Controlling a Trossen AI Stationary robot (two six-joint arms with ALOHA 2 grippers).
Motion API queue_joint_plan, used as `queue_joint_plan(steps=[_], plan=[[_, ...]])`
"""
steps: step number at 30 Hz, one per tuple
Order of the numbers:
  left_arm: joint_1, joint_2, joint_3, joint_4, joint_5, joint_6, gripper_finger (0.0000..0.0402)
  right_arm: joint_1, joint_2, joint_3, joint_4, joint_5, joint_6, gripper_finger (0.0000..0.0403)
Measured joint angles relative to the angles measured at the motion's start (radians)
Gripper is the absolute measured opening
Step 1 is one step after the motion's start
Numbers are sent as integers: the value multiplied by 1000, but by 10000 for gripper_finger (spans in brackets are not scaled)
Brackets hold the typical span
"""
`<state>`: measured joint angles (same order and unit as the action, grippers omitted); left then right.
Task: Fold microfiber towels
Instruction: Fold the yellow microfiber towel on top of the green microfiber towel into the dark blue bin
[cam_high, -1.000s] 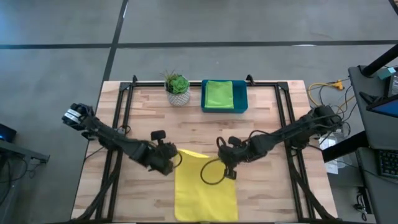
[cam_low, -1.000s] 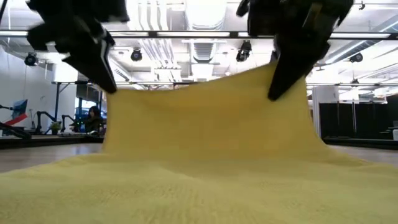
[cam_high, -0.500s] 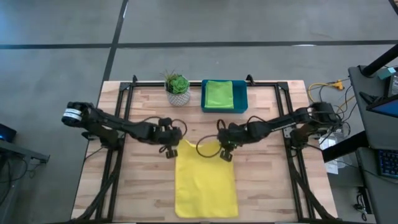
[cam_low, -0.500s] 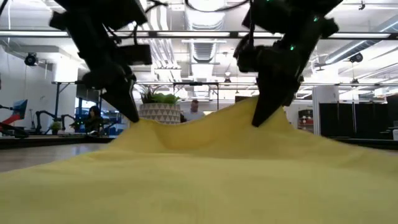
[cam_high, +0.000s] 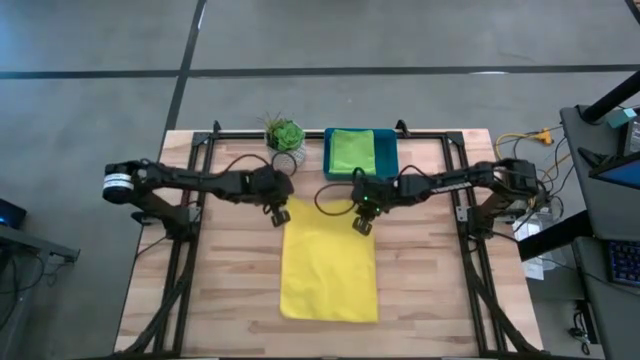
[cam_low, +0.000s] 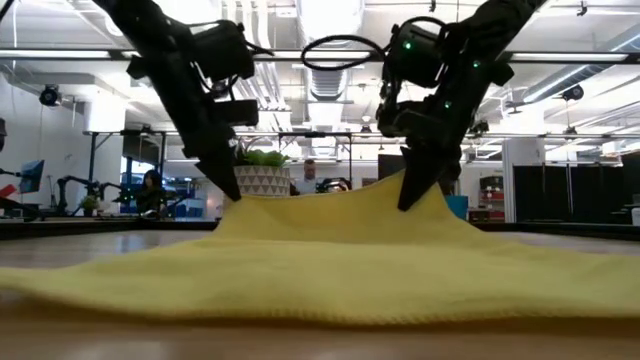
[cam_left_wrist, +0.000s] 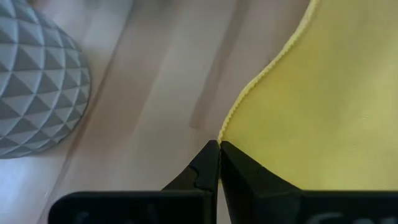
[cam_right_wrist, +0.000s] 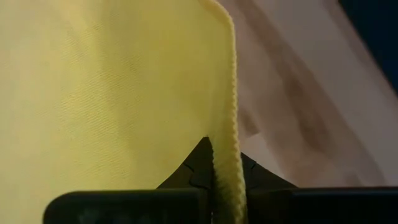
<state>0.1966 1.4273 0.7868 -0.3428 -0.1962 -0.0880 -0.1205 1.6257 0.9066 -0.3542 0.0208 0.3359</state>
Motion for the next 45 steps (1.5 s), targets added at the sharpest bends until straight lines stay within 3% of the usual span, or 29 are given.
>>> queue_joint_plan(steps=[9,19,22,27,30,34,40,45], plan=[[65,0,-3,1,-1,74,8,-91,0,0,-1,4,-13,60],[101,-1,-2,16,-43,146,117,-163,-55,2,-7,-30,-38,140],[101,-13,5,-19,57,122,130,-159,-115,2,-4,-100,-91,151],[91,-56,13,-48,285,106,132,-88,-249,-16,-2,-186,-103,154],[77,-103,9,-66,322,56,132,-25,-329,-59,0,-184,-43,150],[61,-166,-2,-91,322,-20,132,60,-399,-154,26,-179,151,142],[57,-180,-21,-94,341,-255,132,190,-412,-330,298,-185,426,137],[8,-193,-63,-95,549,-351,132,342,-412,-447,611,-168,498,133]])
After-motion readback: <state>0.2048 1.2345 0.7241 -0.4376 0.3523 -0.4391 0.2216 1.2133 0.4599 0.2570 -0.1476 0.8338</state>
